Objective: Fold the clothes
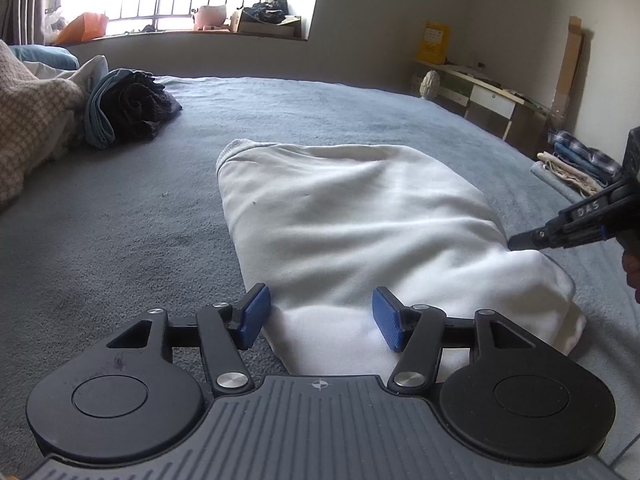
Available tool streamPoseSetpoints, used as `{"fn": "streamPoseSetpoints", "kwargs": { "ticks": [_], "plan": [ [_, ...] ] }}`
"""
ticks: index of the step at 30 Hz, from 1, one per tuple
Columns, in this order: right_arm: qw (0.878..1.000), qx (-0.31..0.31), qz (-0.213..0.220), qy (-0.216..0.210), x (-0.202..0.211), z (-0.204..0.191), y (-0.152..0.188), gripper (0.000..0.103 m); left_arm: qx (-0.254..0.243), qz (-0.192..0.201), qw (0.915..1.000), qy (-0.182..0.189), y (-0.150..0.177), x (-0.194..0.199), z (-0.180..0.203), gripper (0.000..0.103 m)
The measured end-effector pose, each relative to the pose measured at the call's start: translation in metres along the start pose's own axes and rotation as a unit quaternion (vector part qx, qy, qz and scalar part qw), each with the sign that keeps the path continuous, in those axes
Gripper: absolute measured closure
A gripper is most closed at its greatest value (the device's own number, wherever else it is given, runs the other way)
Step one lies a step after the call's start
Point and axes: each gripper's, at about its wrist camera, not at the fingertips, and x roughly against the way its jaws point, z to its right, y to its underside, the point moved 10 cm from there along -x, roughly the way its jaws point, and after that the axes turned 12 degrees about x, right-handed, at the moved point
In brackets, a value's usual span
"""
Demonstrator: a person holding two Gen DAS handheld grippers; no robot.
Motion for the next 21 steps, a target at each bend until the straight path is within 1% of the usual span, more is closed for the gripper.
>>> {"fn": "streamPoseSetpoints", "kwargs": {
  "ticks": [2,3,5,6,7,8,9,10,11,13,15,17,20,21],
  "plan": [
    [0.996,-0.067,0.014,0.064,0.009,0.034,0.004,0.099,0.001,0.000,1.0000,-0.003,0.000,0.001,-0.001,0.046],
    [0.992,-0.106,0.028,0.069,0.018,0.047,0.006,0.098,0.002,0.000,1.0000,-0.004,0.000,0.002,-0.002,0.046],
    [0.987,-0.150,0.050,0.036,0.037,0.052,0.010,0.098,0.004,-0.001,1.0000,-0.008,-0.001,0.005,-0.004,0.045],
    [0.984,-0.168,0.059,0.021,0.046,0.053,0.013,0.093,0.005,-0.001,1.0000,-0.008,-0.001,0.007,-0.005,0.045],
    [0.984,-0.170,0.058,0.009,0.053,0.047,0.016,0.082,0.005,0.000,0.9999,-0.009,-0.002,0.009,-0.006,0.046],
    [0.984,-0.168,0.056,0.001,0.060,0.041,0.020,0.075,0.002,0.001,0.9999,-0.011,-0.002,0.012,-0.006,0.045],
    [0.985,-0.167,0.053,-0.010,0.066,0.034,0.025,0.063,0.000,0.002,0.9999,-0.012,-0.003,0.014,-0.007,0.045],
    [0.983,-0.173,0.050,-0.024,0.070,0.028,0.031,0.056,-0.002,0.002,0.9999,-0.013,-0.003,0.017,-0.008,0.045],
    [0.982,-0.181,0.045,-0.039,0.074,0.022,0.037,0.054,-0.003,0.001,0.9999,-0.013,-0.003,0.019,-0.009,0.045],
    [0.975,-0.211,0.032,-0.065,0.073,0.011,0.052,0.052,-0.001,-0.002,0.9999,-0.016,0.000,0.022,-0.012,0.045],
    [0.967,-0.242,0.019,-0.080,0.068,0.007,0.065,0.051,0.007,-0.006,0.9998,-0.018,0.002,0.024,-0.016,0.045],
    [0.958,-0.275,0.007,-0.085,0.059,0.006,0.077,0.051,0.015,-0.010,0.9997,-0.019,0.004,0.027,-0.018,0.045],
    [0.951,-0.298,-0.002,-0.088,0.042,0.005,0.080,0.051,0.030,-0.018,0.9993,-0.015,0.007,0.030,-0.021,0.045],
    [0.951,-0.297,0.001,-0.086,0.040,0.005,0.079,0.051,0.036,-0.022,0.9990,-0.014,0.008,0.031,-0.022,0.045]
  ]
}}
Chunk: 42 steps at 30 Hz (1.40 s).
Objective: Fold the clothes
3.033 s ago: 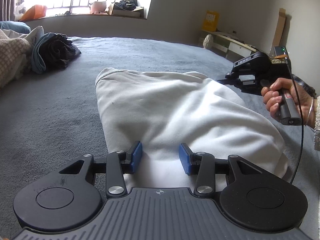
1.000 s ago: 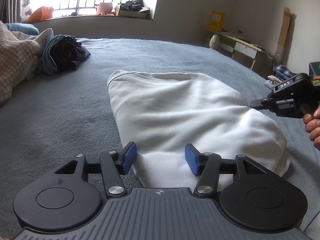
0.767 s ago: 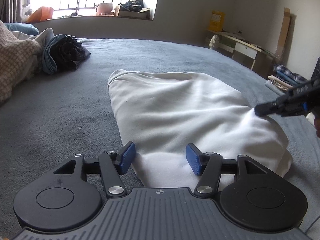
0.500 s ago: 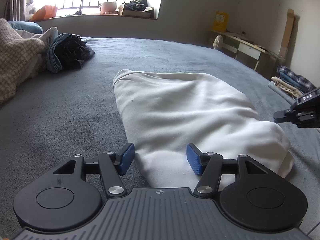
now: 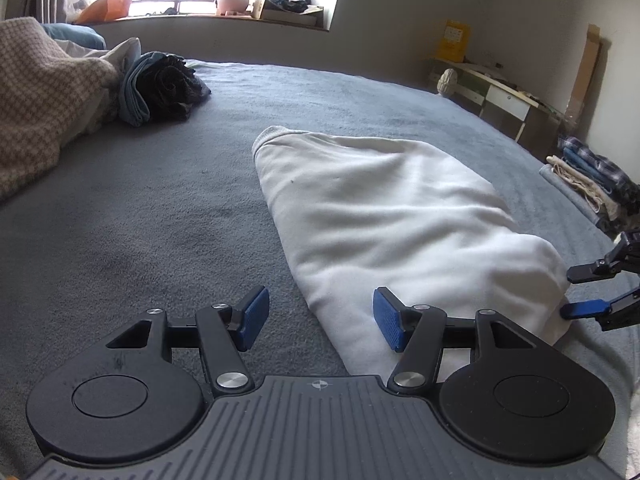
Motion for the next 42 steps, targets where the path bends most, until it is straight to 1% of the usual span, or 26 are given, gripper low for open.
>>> {"fn": "streamPoseSetpoints", "kwargs": {
  "ticks": [4,7,9,11,12,14,15,16,18,20,24,27,30,32,33,36,38,39,40,42],
  "plan": [
    [1.000,-0.011,0.017,-0.003,-0.008,0.002,-0.009,0.051,0.025,-0.021,0.9993,0.015,0.006,0.002,-0.005,0.045],
    [1.000,-0.001,0.026,0.001,-0.013,0.003,-0.014,0.051,0.041,-0.048,0.9972,0.040,0.012,0.005,-0.007,0.045],
    [1.000,-0.003,0.028,-0.005,-0.017,0.004,-0.015,0.052,0.056,-0.068,0.9943,0.060,0.016,0.007,-0.008,0.045],
    [0.999,0.004,0.032,-0.004,-0.018,0.003,-0.014,0.055,0.084,-0.097,0.9883,0.083,0.024,0.007,-0.011,0.045],
    [0.999,0.011,0.035,-0.002,-0.018,0.002,-0.014,0.061,0.098,-0.111,0.9845,0.093,0.027,0.007,-0.013,0.044],
    [0.999,0.028,0.041,0.000,-0.015,0.000,-0.013,0.082,0.118,-0.126,0.9797,0.102,0.033,0.006,-0.015,0.044],
    [0.999,0.034,0.042,0.003,-0.014,-0.002,-0.012,0.089,0.126,-0.131,0.9778,0.105,0.035,0.006,-0.017,0.043],
    [0.998,0.042,0.043,0.008,-0.011,-0.004,-0.012,0.091,0.132,-0.134,0.9765,0.106,0.037,0.006,-0.017,0.043],
    [0.997,0.063,0.046,0.022,-0.005,-0.010,-0.010,0.093,0.142,-0.135,0.9745,0.109,0.038,0.006,-0.017,0.043],
    [0.996,0.074,0.049,0.023,0.004,-0.017,-0.007,0.093,0.151,-0.141,0.9718,0.114,0.039,0.005,-0.016,0.043],
    [0.997,0.060,0.045,0.011,0.015,-0.020,0.000,0.093,0.167,-0.148,0.9659,0.131,0.039,0.009,-0.015,0.043],
    [0.998,0.055,0.036,0.018,0.014,-0.012,0.008,0.093,0.177,-0.153,0.9614,0.144,0.041,0.009,-0.013,0.043],
    [0.998,0.042,0.036,0.017,0.010,-0.006,0.008,0.093,0.161,-0.162,0.9628,0.144,0.043,0.008,-0.009,0.043],
    [0.999,0.040,0.037,0.007,0.012,-0.012,0.009,0.093,0.148,-0.161,0.9654,0.141,0.043,0.008,-0.007,0.043],
    [0.998,0.050,0.039,0.003,0.014,-0.017,0.009,0.093,0.146,-0.162,0.9659,0.140,0.044,0.007,-0.006,0.043],
    [0.997,0.067,0.039,0.013,0.017,-0.018,0.009,0.093,0.139,-0.165,0.9676,0.132,0.047,0.004,-0.006,0.043],
    [0.996,0.079,0.027,0.042,0.009,-0.004,0.012,0.093,0.132,-0.167,0.9690,0.124,0.049,0.001,-0.006,0.043],
    [0.995,0.084,0.022,0.047,0.004,0.000,0.015,0.093,0.126,-0.167,0.9703,0.121,0.049,0.001,-0.005,0.044],
    [0.995,0.087,0.018,0.050,0.000,0.003,0.016,0.092,0.121,-0.167,0.9713,0.119,0.049,0.001,-0.005,0.044],
    [0.997,0.069,0.019,0.038,0.002,0.005,0.016,0.089,0.114,-0.167,0.9726,0.115,0.049,0.003,-0.005,0.043]
  ]
}}
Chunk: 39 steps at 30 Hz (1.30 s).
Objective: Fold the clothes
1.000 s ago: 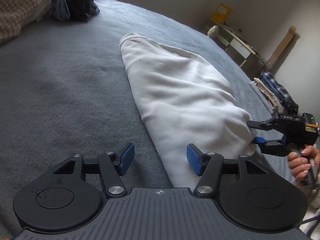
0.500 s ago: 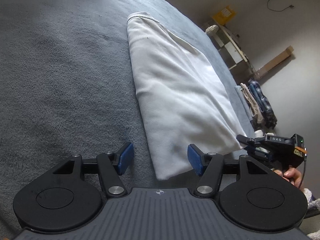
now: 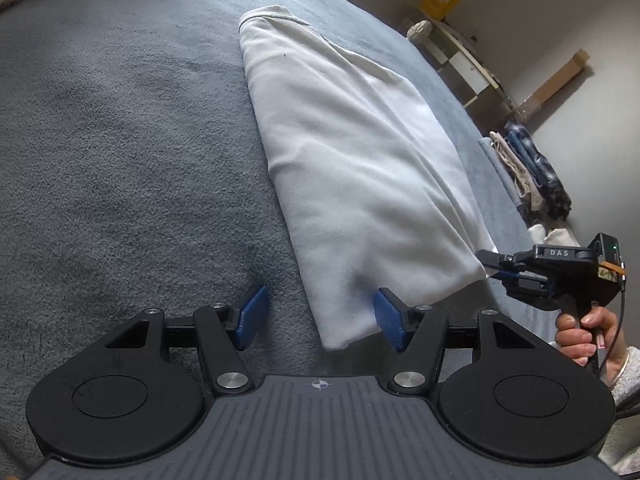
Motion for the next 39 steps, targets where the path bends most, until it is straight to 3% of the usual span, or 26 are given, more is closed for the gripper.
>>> {"fn": "streamPoseSetpoints", "kwargs": {
  "ticks": [3,5,8,10,12,14,16,17,19,21,23,25,27,31,35,37,39],
  "plan": [
    [1.000,-0.005,0.009,0.002,0.014,0.001,-0.006,0.083,-0.007,0.007,0.9999,-0.013,-0.002,0.007,0.001,0.043],
    [0.999,0.018,0.026,0.027,0.029,0.000,-0.014,0.078,-0.021,0.022,0.9991,-0.028,-0.005,0.014,0.003,0.043],
    [0.992,0.085,0.061,0.069,0.051,-0.011,-0.026,0.076,-0.041,0.056,0.9966,-0.046,-0.014,0.026,0.009,0.043],
    [0.980,0.166,0.068,0.082,0.053,-0.036,-0.028,0.076,-0.049,0.076,0.9945,-0.051,-0.020,0.031,0.016,0.043],
    [0.959,0.260,0.067,0.091,0.050,-0.067,-0.025,0.076,-0.068,0.092,0.9922,-0.049,-0.024,0.030,0.027,0.043],
    [0.921,0.370,0.060,0.105,0.035,-0.099,-0.009,0.077,-0.091,0.090,0.9901,-0.057,-0.023,0.020,0.037,0.043],
    [0.875,0.467,0.051,0.118,0.018,-0.126,0.009,0.078,-0.113,0.075,0.9865,-0.092,-0.016,0.004,0.039,0.043],
    [0.858,0.499,0.037,0.118,0.006,-0.134,0.019,0.079,-0.120,0.065,0.9840,-0.114,-0.012,-0.004,0.034,0.043],
    [0.835,0.532,0.002,0.138,-0.013,-0.124,0.032,0.080,-0.128,0.050,0.9795,-0.148,-0.005,-0.014,0.027,0.043],
    [0.808,0.553,-0.035,0.198,-0.024,-0.095,0.040,0.083,-0.112,0.051,0.9825,-0.139,-0.006,-0.014,0.024,0.043],
    [0.810,0.540,-0.037,0.227,-0.015,-0.072,0.034,0.084,-0.103,0.049,0.9847,-0.132,-0.007,-0.014,0.020,0.042],
    [0.831,0.504,-0.022,0.234,0.001,-0.069,0.019,0.084,-0.098,0.046,0.9860,-0.127,-0.008,-0.014,0.018,0.042],
    [0.830,0.503,0.002,0.242,0.015,-0.076,0.007,0.084,-0.099,0.044,0.9859,-0.128,-0.008,-0.014,0.018,0.042],
    [0.839,0.509,0.043,0.185,0.016,-0.113,-0.006,0.084,-0.103,0.047,0.9847,-0.132,-0.005,-0.013,0.019,0.042],
    [0.841,0.518,0.020,0.156,-0.020,-0.121,0.003,0.084,-0.104,0.052,0.9842,-0.134,-0.004,-0.012,0.019,0.042],
    [0.843,0.504,-0.005,0.189,-0.036,-0.096,0.006,0.085,-0.103,0.054,0.9844,-0.132,-0.003,-0.012,0.019,0.041],
    [0.865,0.467,0.002,0.184,-0.035,-0.077,0.002,0.085,-0.105,0.054,0.9843,-0.131,-0.004,-0.013,0.019,0.041]
  ]
}}
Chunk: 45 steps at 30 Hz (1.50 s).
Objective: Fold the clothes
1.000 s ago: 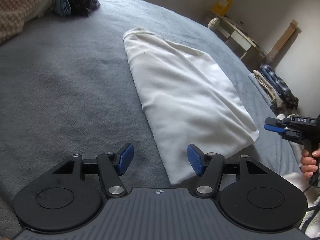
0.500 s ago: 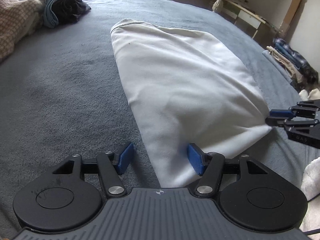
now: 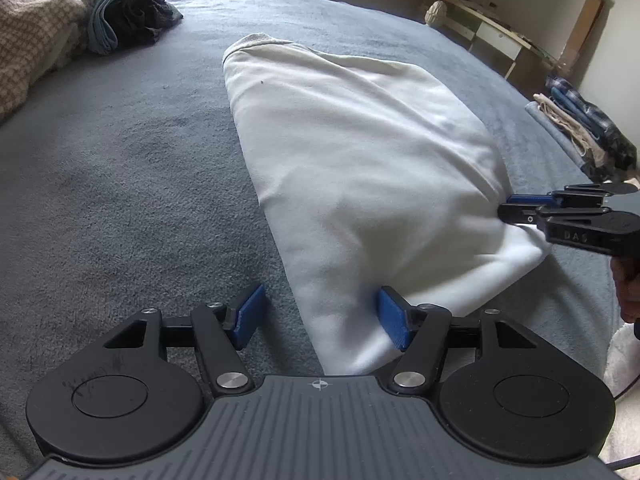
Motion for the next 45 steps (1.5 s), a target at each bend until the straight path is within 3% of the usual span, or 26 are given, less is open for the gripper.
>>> {"fn": "streamPoseSetpoints", "kwargs": {
  "ticks": [2,4,9,13,15,18,20,22,25,28,31,39,45],
  "plan": [
    [0.999,-0.039,0.007,-0.001,0.008,0.011,-0.001,0.085,0.000,0.000,1.0000,0.002,0.000,-0.001,-0.001,0.040],
    [0.999,-0.027,0.009,0.040,0.018,0.021,-0.004,0.084,0.001,-0.001,1.0000,0.004,0.000,-0.001,-0.001,0.040],
    [0.998,-0.028,0.054,0.007,0.034,0.013,-0.025,0.084,0.001,0.004,1.0000,0.004,0.001,0.000,0.000,0.040],
    [0.998,-0.043,0.046,-0.011,0.011,0.008,-0.026,0.085,0.000,0.007,1.0000,0.004,0.001,0.000,0.000,0.040],
    [0.997,-0.074,0.025,0.006,-0.003,0.023,-0.013,0.087,0.001,0.008,0.9999,0.006,0.001,0.000,0.000,0.040],
    [0.988,-0.153,0.027,0.021,-0.001,0.052,-0.001,0.087,0.001,0.009,0.9999,0.009,0.001,0.000,-0.001,0.040],
    [0.982,-0.179,0.041,0.034,0.009,0.066,0.000,0.087,0.002,0.009,0.9999,0.010,0.001,-0.001,-0.001,0.040],
    [0.979,-0.189,0.071,0.014,0.020,0.067,-0.007,0.087,0.001,0.009,0.9999,0.011,0.001,-0.001,-0.001,0.040],
    [0.979,-0.166,0.112,-0.038,0.029,0.047,-0.024,0.087,0.002,0.010,0.9999,0.011,0.001,-0.001,-0.001,0.040],
    [0.980,-0.145,0.106,-0.082,0.020,0.022,-0.031,0.086,0.002,0.011,0.9999,0.009,0.001,-0.001,0.000,0.040],
    [0.990,-0.121,0.050,-0.050,-0.005,0.015,-0.015,0.086,0.003,0.012,0.9999,0.009,0.001,-0.001,0.000,0.040],
    [0.992,-0.109,0.048,-0.037,-0.007,0.009,-0.009,0.086,0.020,0.012,0.9996,0.013,-0.002,0.008,-0.005,0.040],
    [0.991,-0.117,0.048,-0.040,-0.009,0.011,-0.010,0.086,0.036,0.042,0.9984,0.007,-0.013,0.034,-0.015,0.040]
  ]
}}
